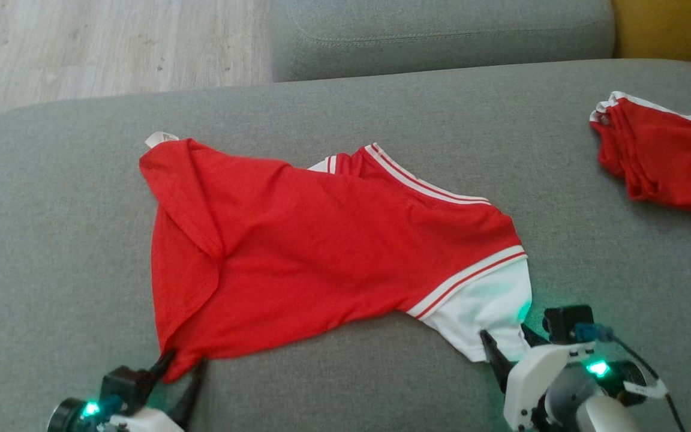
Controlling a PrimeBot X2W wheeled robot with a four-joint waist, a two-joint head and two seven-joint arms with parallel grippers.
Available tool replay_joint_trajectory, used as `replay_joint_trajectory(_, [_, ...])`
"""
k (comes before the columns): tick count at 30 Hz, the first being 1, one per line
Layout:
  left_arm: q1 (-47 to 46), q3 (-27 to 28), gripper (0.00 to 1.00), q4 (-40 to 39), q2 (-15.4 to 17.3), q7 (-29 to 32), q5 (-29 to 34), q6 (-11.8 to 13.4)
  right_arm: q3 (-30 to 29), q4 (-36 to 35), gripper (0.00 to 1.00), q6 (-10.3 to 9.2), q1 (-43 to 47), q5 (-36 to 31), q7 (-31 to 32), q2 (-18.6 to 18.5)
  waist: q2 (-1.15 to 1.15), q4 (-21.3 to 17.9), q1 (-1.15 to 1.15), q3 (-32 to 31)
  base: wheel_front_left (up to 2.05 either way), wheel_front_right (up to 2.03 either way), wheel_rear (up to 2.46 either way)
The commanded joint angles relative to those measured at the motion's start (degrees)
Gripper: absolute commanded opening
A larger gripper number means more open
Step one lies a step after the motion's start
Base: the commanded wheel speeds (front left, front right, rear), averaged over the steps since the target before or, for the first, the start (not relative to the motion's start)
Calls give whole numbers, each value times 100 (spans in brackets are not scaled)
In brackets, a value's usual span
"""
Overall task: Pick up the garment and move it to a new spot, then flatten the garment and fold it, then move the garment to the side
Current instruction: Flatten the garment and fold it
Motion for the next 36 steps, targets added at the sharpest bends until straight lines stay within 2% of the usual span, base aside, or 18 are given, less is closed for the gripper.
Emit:
replay_joint_trajectory(1, [-169,116,53,118,200,147,-48,15,315,113,98,44,-69,45,170,49,0,5,1,22,0,0,0])
replay_joint_trajectory(2, [-208,84,32,140,207,154,-77,15,344,100,25,44,-114,125,152,49,0,11,1,41,0,0,0])
replay_joint_trajectory(3, [-245,55,13,167,209,156,-109,15,387,88,0,44,-156,203,119,49,0,18,1,53,0,0,0])
replay_joint_trajectory(4, [-275,20,0,191,209,156,-145,15,407,79,0,44,-194,281,65,49,0,22,1,64,0,0,0])
replay_joint_trajectory(11, [-419,52,0,2,317,-56,-510,15,412,-298,0,44,-314,1364,-485,49,0,29,1,20,0,0,0])
replay_joint_trajectory(14, [-338,205,0,-517,464,-139,-692,15,289,-850,0,44,-250,1964,-637,49,0,30,1,-72,0,0,0])
replay_joint_trajectory(17, [-144,456,0,-1324,649,-27,-1025,29,-2,-1727,0,44,-77,2440,-613,49,0,77,1,-167,0,0,0])
replay_joint_trajectory(19, [24,594,0,-2072,769,216,-1289,43,-271,-2468,0,44,120,2792,-454,49,0,117,1,-224,0,0,0])
replay_joint_trajectory(22, [334,860,0,-3598,1004,805,-1898,92,-712,-3666,0,44,413,3189,-62,49,0,128,1,-250,0,0,0])
replay_joint_trajectory(26, [568,1310,0,-5922,1580,1686,-2508,448,-1313,-5154,0,44,556,3731,397,49,0,104,1,-151,0,0,0])
replay_joint_trajectory(29, [327,1804,0,-7351,1975,2214,-2884,757,-1660,-5929,0,44,284,4013,734,49,0,51,1,51,0,0,0])
replay_joint_trajectory(32, [-323,2170,0,-8084,2209,2733,-3400,904,-1979,-6204,0,44,-354,4041,1136,49,0,7,1,350,0,0,0])
replay_joint_trajectory(36, [-1582,2289,0,-7827,2521,3433,-3755,895,-2260,-5802,0,44,-1747,3607,1773,49,0,-22,1,987,0,0,0])
